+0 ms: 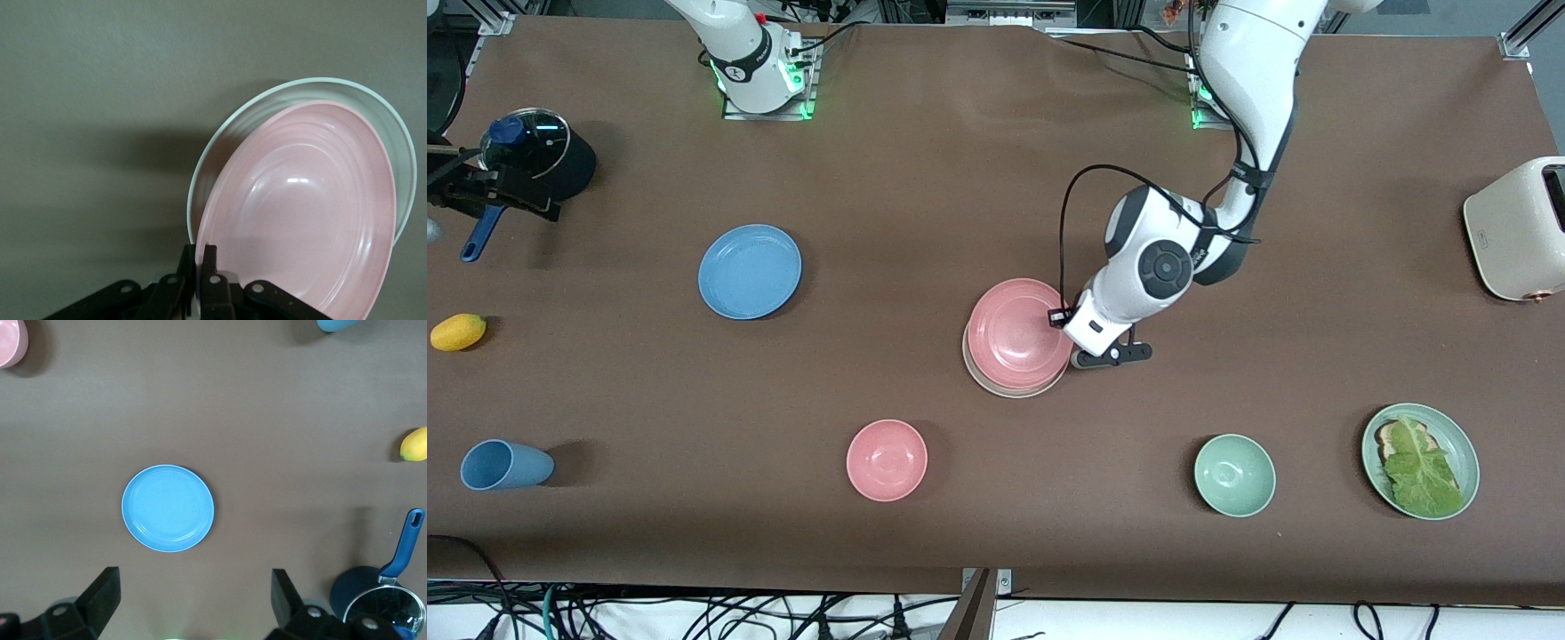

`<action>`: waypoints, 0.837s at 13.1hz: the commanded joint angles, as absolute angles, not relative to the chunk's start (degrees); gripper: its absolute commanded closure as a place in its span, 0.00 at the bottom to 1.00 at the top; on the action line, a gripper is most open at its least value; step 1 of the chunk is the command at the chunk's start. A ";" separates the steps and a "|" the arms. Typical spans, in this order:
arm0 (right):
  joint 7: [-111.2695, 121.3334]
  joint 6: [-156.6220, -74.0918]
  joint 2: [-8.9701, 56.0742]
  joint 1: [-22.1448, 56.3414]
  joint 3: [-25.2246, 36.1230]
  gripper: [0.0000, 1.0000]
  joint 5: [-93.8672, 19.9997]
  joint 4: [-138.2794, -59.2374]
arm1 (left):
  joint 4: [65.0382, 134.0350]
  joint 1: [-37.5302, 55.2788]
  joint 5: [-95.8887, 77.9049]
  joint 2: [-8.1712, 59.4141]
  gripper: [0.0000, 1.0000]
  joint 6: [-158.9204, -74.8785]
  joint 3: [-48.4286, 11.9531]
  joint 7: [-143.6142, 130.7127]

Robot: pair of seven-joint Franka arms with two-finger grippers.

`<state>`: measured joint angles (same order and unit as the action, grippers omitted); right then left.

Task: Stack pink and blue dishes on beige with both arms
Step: 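Open the left gripper and draw it back from the plates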

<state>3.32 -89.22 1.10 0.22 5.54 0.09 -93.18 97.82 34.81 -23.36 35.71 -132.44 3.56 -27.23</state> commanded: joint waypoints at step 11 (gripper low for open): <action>4.13 -89.03 1.23 -0.09 5.45 0.00 0.17 -92.90 | 98.35 34.63 -21.71 33.93 0.40 -132.89 4.66 -30.58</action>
<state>3.32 -89.22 1.12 0.22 5.54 0.09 -93.18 97.80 35.50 -23.36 35.59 -133.03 4.82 -30.02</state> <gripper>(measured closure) 0.000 0.441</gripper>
